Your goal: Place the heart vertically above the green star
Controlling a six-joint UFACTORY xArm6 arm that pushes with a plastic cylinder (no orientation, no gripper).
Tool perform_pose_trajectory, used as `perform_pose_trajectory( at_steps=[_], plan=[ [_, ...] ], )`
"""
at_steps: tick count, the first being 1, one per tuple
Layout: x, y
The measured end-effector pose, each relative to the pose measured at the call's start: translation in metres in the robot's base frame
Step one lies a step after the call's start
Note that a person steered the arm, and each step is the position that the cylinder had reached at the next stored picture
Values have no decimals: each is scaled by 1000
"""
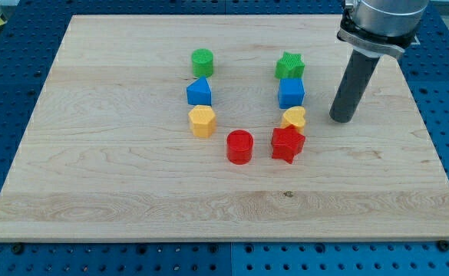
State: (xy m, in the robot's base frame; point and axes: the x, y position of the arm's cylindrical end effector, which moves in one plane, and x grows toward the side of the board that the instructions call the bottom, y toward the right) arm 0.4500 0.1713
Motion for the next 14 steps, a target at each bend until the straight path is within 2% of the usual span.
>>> perform_pose_trajectory(
  at_steps=[2, 5, 7, 9, 11, 12, 14],
  plan=[
    [8, -4],
    [16, -109],
    [17, -108],
    [46, -112],
    [5, -152],
    [5, -152],
    [-32, -150]
  ],
)
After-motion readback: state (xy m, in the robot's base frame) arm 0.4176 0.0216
